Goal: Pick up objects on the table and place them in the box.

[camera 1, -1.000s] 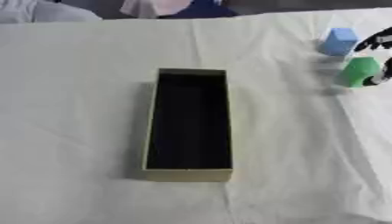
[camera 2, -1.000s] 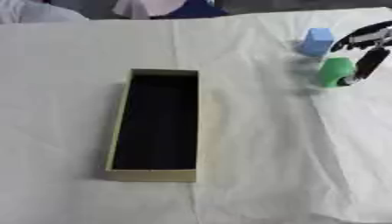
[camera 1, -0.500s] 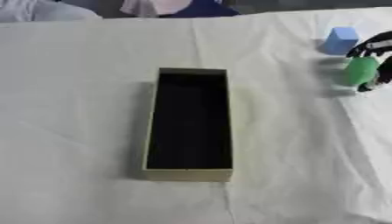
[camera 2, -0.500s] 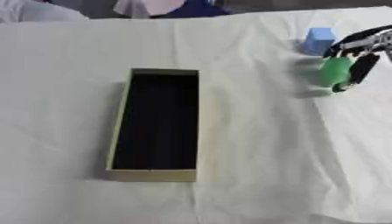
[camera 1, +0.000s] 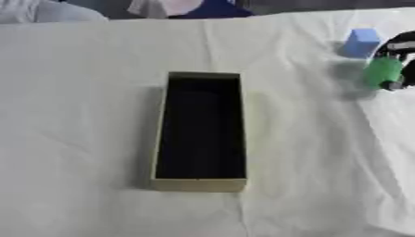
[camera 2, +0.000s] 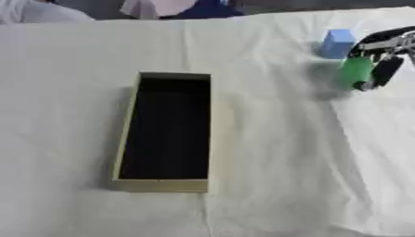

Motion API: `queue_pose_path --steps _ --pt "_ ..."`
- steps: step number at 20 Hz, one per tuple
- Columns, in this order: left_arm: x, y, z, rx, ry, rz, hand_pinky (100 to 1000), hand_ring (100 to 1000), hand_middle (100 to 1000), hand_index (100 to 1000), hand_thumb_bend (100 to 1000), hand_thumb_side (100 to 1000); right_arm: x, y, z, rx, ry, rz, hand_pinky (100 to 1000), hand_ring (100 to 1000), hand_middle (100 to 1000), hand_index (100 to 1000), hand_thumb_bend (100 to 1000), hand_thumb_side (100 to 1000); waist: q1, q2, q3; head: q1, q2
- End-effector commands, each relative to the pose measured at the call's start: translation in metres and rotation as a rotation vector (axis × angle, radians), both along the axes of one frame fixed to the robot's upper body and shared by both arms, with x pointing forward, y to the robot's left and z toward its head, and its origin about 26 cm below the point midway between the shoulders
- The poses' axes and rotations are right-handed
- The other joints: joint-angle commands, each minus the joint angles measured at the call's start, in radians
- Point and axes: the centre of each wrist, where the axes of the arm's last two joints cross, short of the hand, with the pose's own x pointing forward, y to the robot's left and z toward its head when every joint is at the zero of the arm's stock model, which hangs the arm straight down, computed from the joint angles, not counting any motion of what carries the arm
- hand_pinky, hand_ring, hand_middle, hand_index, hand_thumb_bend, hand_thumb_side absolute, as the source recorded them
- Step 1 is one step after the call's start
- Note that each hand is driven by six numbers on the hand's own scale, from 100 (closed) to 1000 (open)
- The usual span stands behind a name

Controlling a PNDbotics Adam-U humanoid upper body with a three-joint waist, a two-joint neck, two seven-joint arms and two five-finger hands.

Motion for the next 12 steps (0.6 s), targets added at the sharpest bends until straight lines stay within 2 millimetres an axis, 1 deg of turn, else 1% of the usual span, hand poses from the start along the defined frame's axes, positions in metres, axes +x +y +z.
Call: queue_pose_path --steps 1,2,3,9,12 --pt "-0.002 -0.001 0.009 0.021 -0.027 -0.009 728 786 757 879 328 923 -0.006 -0.003 0.035 -0.004 -0.114 0.021 725 681 492 630 100 100 -0.003 -0.021 0.001 0.002 0.005" --pt "-0.002 -0.001 0.009 0.021 -0.027 -0.009 728 786 757 879 328 922 -0.007 0.000 0.040 -0.006 -0.139 0.033 714 657 479 602 100 100 -0.004 -0.022 0.002 0.002 0.005" --pt "-0.002 0.000 0.009 0.022 -0.027 -0.009 728 786 757 879 328 922 -0.007 0.003 0.045 -0.011 -0.165 0.048 712 652 475 598 100 100 -0.005 -0.023 0.003 0.002 0.005" --pt "-0.002 0.000 0.010 0.024 -0.029 -0.008 728 786 757 879 330 920 -0.013 0.025 0.066 -0.011 -0.268 0.162 705 640 470 596 100 100 -0.011 -0.025 0.004 0.003 0.005" --pt "-0.002 0.000 0.010 0.024 -0.030 -0.006 728 786 757 879 331 920 -0.016 0.040 0.078 -0.017 -0.291 0.237 681 625 476 601 100 100 -0.014 -0.026 0.004 0.003 0.005"
